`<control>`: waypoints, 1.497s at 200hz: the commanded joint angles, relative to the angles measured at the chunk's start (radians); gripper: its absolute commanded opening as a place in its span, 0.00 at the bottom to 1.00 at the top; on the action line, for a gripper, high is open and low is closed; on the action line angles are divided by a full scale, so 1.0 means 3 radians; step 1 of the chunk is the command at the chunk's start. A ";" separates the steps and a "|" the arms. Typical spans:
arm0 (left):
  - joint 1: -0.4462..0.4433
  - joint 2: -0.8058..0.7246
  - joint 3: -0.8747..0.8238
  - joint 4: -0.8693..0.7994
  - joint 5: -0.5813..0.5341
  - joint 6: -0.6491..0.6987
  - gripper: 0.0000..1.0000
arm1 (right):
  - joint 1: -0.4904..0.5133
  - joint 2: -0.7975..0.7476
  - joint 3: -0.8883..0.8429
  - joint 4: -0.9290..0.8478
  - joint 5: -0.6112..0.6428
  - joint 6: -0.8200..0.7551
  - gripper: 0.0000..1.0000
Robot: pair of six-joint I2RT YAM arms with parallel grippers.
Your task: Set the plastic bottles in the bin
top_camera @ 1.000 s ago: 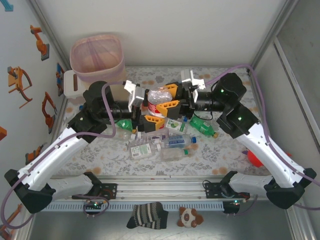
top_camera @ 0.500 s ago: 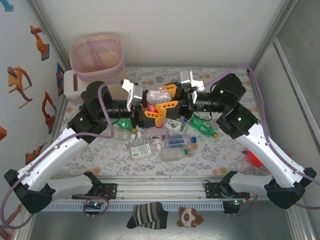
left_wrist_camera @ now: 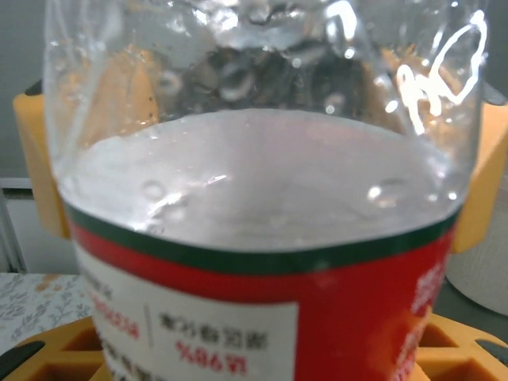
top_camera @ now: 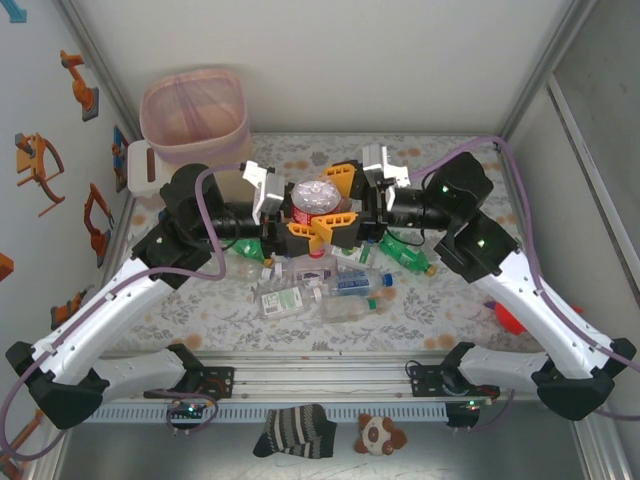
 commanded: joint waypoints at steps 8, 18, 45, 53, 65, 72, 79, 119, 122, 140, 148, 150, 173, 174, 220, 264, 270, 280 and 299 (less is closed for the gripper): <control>0.0005 -0.0033 0.0110 -0.0157 -0.0219 0.0138 0.41 | 0.0016 -0.0251 -0.0142 0.0026 0.0380 -0.0132 0.79; 0.0015 0.0002 0.0173 -0.0266 -0.0285 0.0175 0.41 | 0.0015 -0.0324 -0.0201 0.0010 0.0508 -0.0158 0.80; 0.0054 0.0045 0.0248 -0.0352 -0.0535 0.0226 0.41 | 0.0016 -0.0484 -0.0290 -0.0118 0.0795 -0.0218 0.80; 0.0079 0.0050 0.0256 -0.0337 -0.0608 0.0225 0.41 | 0.0013 -0.0520 -0.0305 -0.0155 0.0842 -0.0228 0.80; 0.0146 0.0051 0.0276 -0.0338 -0.0674 0.0216 0.41 | 0.0013 -0.0572 -0.0331 -0.0207 0.0896 -0.0227 0.80; 0.0201 0.0060 0.0289 -0.0339 -0.0713 0.0194 0.41 | 0.0015 -0.0593 -0.0346 -0.0242 0.0929 -0.0223 0.80; 0.0258 0.0064 0.0307 -0.0336 -0.0746 0.0164 0.41 | 0.0015 -0.0618 -0.0355 -0.0272 0.0960 -0.0221 0.80; 0.0605 0.0120 0.0400 -0.0325 -0.1026 0.0087 0.41 | 0.0018 -0.0694 -0.0422 -0.0388 0.1079 -0.0186 0.80; 0.0632 0.0128 0.0413 -0.0327 -0.1041 0.0093 0.41 | 0.0013 -0.0698 -0.0423 -0.0396 0.1084 -0.0183 0.80; 0.0820 0.0173 0.0489 -0.0354 -0.1137 0.0100 0.41 | 0.0016 -0.0718 -0.0427 -0.0430 0.1110 -0.0168 0.80; 0.0920 0.0194 0.0530 -0.0349 -0.1184 0.0086 0.41 | 0.0013 -0.0721 -0.0427 -0.0445 0.1124 -0.0166 0.80; 0.0944 0.0203 0.0536 -0.0347 -0.1198 0.0082 0.41 | 0.0015 -0.0724 -0.0429 -0.0449 0.1129 -0.0166 0.80; 0.1253 0.0287 0.0613 -0.0260 -0.1309 0.0031 0.41 | 0.0015 -0.0733 -0.0425 -0.0464 0.1140 -0.0159 0.80; 0.1266 0.0291 0.0613 -0.0254 -0.1313 0.0030 0.41 | 0.0013 -0.0734 -0.0423 -0.0462 0.1141 -0.0158 0.80; 0.1882 0.0643 0.0828 0.0056 -0.1289 -0.0221 0.41 | 0.0012 -0.0715 -0.0358 -0.0518 0.1131 -0.0169 0.80; 0.2266 0.1107 0.1030 0.0443 -0.1408 -0.0449 0.40 | 0.0015 -0.0708 -0.0330 -0.0598 0.1156 -0.0176 0.80; 0.2298 0.1156 0.1024 0.0527 -0.1435 -0.0448 0.40 | 0.0016 -0.0709 -0.0322 -0.0604 0.1160 -0.0176 0.80; 0.2345 0.1243 0.0978 0.0714 -0.1456 -0.0411 0.40 | 0.0015 -0.0709 -0.0314 -0.0603 0.1166 -0.0170 0.80; 0.2405 0.1449 0.0988 0.0874 -0.1600 -0.0302 0.40 | 0.0020 -0.0714 -0.0316 -0.0584 0.1181 -0.0155 0.80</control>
